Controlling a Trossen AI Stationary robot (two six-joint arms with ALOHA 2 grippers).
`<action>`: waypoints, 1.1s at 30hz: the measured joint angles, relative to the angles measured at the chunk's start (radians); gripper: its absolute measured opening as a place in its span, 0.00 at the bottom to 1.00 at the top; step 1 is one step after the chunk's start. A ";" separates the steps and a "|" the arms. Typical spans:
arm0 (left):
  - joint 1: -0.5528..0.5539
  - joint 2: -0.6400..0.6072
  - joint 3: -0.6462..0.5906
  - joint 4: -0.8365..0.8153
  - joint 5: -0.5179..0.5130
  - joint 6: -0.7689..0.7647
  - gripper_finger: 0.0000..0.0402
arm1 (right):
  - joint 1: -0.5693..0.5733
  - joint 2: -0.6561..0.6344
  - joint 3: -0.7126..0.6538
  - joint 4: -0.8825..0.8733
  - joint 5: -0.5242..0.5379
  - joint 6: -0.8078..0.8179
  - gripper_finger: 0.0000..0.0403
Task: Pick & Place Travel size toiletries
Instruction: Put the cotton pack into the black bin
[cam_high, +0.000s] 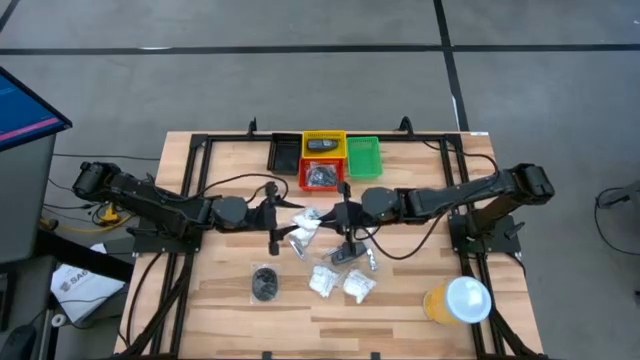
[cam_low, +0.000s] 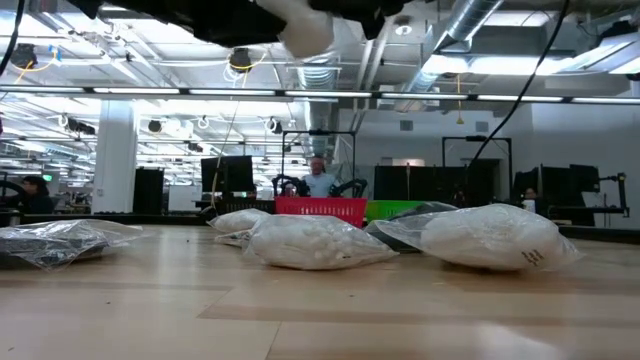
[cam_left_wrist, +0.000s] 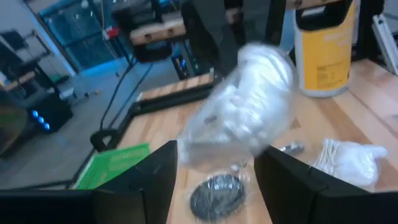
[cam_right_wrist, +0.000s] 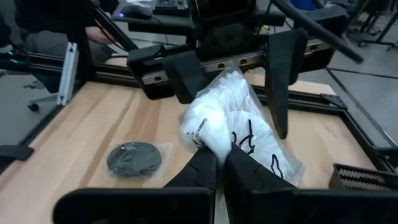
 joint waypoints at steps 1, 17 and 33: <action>0.000 0.000 0.000 0.005 0.018 0.016 0.51 | -0.003 0.000 0.000 0.003 -0.002 0.000 0.00; 0.000 0.000 0.000 0.010 0.060 0.026 0.04 | -0.033 0.000 0.000 0.010 -0.034 0.001 0.11; 0.117 0.000 0.000 -0.105 -0.172 0.001 0.05 | -0.130 0.000 0.001 -0.116 -0.022 0.001 0.31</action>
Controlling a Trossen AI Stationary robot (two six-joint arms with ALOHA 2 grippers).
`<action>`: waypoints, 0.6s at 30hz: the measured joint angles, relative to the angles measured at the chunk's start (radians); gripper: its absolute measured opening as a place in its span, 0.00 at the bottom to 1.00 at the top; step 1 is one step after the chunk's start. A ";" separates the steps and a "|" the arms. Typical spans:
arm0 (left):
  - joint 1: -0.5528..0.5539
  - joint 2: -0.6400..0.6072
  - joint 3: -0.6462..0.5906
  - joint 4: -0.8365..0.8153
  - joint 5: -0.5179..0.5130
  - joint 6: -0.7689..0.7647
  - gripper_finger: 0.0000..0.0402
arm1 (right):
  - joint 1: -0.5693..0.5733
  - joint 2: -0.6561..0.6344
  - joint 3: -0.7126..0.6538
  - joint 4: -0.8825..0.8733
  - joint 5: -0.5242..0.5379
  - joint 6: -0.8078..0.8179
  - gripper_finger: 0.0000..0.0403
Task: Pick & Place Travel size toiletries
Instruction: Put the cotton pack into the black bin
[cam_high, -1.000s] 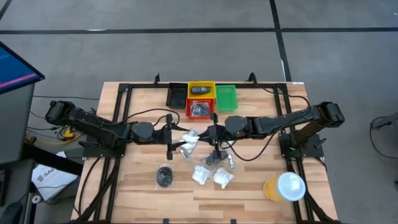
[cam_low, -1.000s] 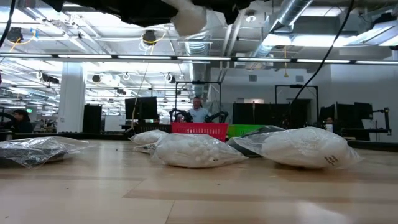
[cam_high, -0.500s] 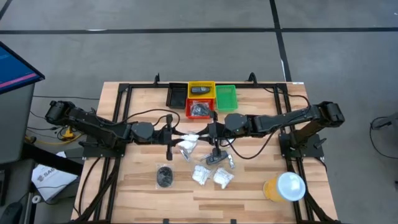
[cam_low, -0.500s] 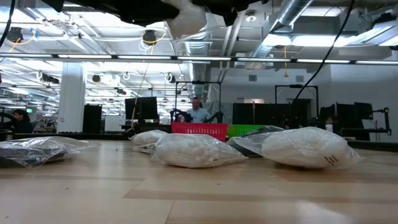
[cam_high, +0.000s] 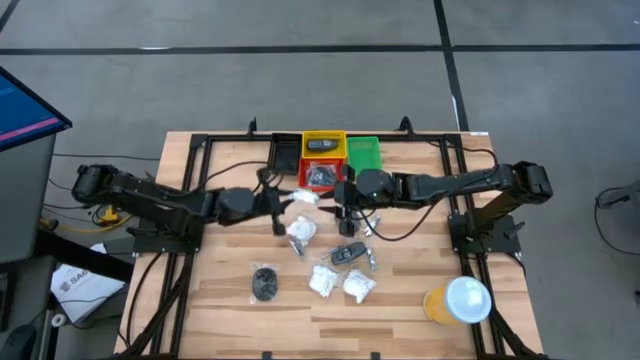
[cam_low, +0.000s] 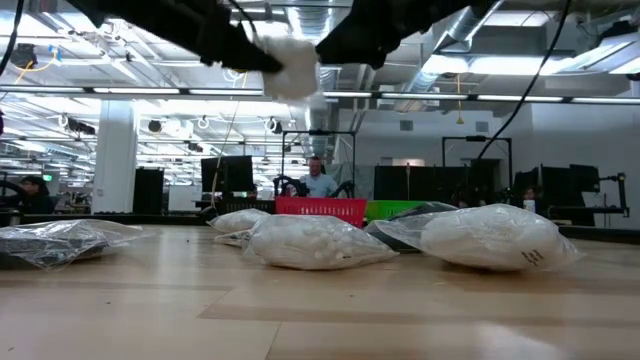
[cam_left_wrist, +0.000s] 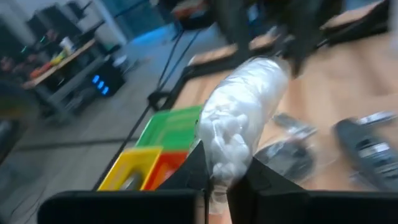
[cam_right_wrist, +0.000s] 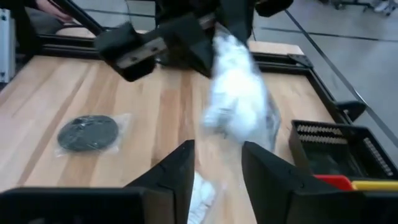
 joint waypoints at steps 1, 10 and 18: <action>0.019 0.000 0.000 -0.014 -0.002 -0.004 0.05 | -0.005 0.000 0.000 -0.004 0.000 0.000 0.31; 0.218 0.000 -0.012 -0.066 0.018 -0.005 0.05 | -0.017 0.000 0.000 -0.019 -0.001 0.000 0.32; 0.446 0.039 -0.043 -0.063 0.193 -0.088 0.05 | 0.001 0.000 0.000 -0.020 -0.002 0.000 0.32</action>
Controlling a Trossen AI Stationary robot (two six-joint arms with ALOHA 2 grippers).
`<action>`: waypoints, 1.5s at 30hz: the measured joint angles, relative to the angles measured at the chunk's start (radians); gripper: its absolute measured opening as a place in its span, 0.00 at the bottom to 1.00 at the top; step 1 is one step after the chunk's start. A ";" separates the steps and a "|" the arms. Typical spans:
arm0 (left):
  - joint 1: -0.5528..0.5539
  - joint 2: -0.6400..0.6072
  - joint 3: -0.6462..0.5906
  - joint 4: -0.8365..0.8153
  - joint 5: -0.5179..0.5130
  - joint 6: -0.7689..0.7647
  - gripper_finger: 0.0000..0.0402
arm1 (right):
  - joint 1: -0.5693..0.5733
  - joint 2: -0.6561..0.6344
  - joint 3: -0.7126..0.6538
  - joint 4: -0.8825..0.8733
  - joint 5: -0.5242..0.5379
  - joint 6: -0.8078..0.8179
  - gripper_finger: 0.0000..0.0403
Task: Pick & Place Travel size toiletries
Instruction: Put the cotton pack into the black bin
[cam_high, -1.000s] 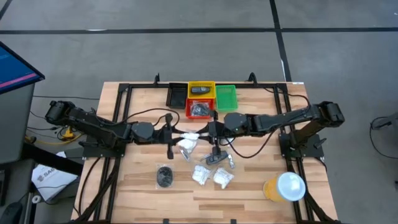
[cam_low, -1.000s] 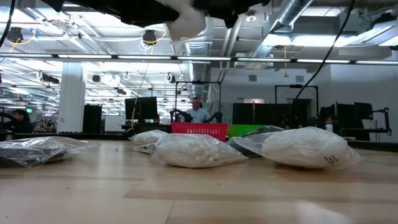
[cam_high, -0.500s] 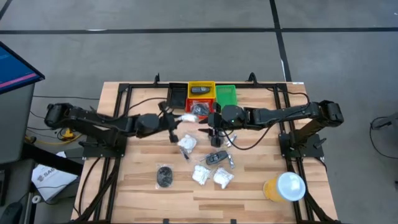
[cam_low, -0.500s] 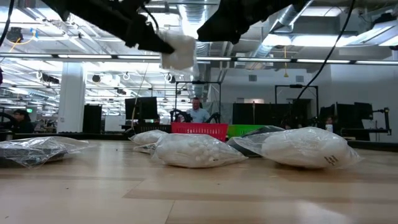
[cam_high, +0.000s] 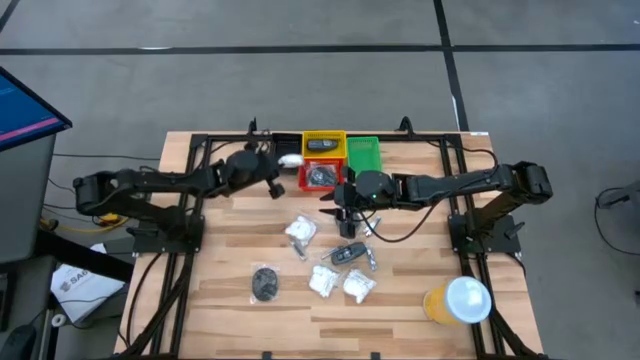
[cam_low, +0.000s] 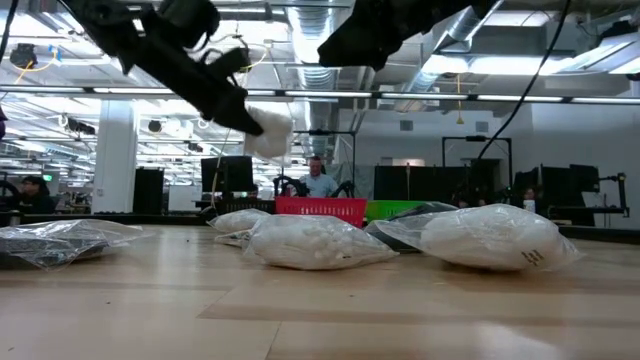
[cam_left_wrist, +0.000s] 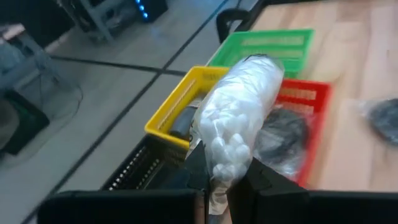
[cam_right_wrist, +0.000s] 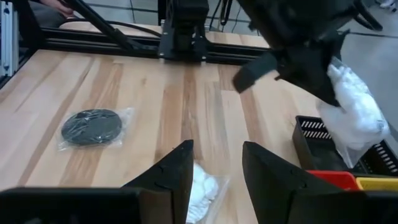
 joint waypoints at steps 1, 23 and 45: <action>0.025 0.007 0.000 -0.001 0.022 -0.005 0.05 | -0.001 0.000 0.000 0.000 0.000 -0.001 0.31; 0.269 0.269 0.002 0.226 0.136 0.016 0.05 | -0.002 0.000 0.000 -0.029 0.000 -0.007 0.31; 0.273 0.293 0.002 0.263 0.196 0.008 0.38 | -0.002 0.000 0.000 -0.028 0.000 -0.018 0.31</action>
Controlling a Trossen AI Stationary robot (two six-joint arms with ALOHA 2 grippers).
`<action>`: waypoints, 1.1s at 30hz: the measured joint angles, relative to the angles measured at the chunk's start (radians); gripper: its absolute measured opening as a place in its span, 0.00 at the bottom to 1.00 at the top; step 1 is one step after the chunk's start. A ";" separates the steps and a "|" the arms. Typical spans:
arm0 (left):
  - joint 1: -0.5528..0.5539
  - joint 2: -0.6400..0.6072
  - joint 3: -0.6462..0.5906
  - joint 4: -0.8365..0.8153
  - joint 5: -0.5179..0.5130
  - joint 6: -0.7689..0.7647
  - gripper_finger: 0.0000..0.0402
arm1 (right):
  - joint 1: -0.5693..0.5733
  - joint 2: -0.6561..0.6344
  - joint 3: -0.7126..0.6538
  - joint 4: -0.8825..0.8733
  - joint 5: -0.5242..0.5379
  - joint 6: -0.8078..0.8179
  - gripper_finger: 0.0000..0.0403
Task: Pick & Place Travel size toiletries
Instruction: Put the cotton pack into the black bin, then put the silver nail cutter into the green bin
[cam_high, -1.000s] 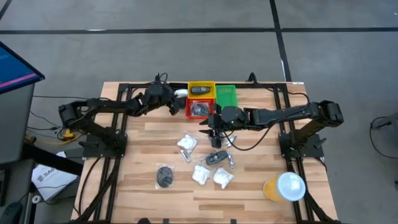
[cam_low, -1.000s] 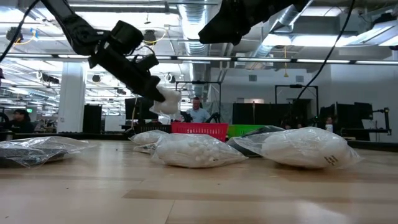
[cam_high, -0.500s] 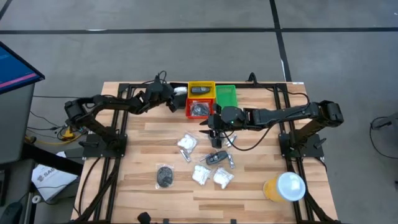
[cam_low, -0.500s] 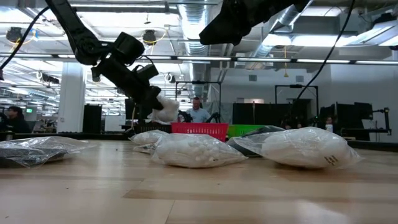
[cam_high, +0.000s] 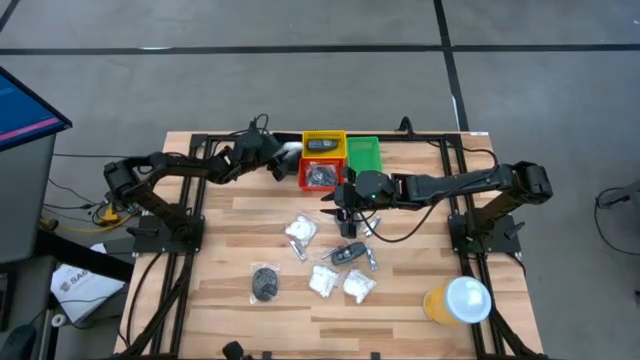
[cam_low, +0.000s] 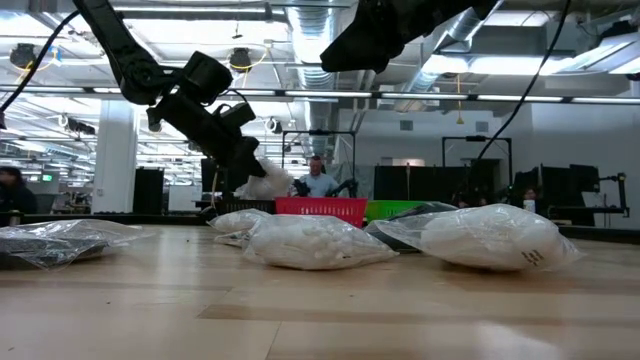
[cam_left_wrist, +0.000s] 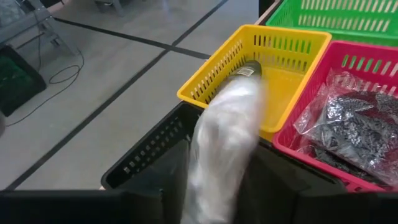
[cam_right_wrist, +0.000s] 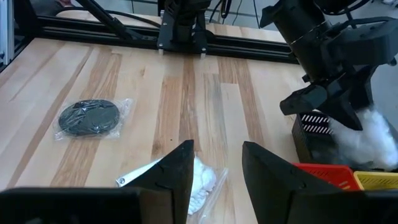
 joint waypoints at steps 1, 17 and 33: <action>0.000 0.000 0.000 0.000 0.000 0.000 0.39 | 0.000 0.000 0.000 0.000 0.000 0.000 0.31; -0.015 -0.009 0.000 -0.003 -0.001 -0.025 0.45 | 0.005 0.000 0.000 -0.062 -0.005 0.043 0.31; -0.292 -0.257 -0.004 -0.213 0.053 -0.140 0.44 | 0.054 0.001 -0.082 -0.434 -0.006 0.185 0.31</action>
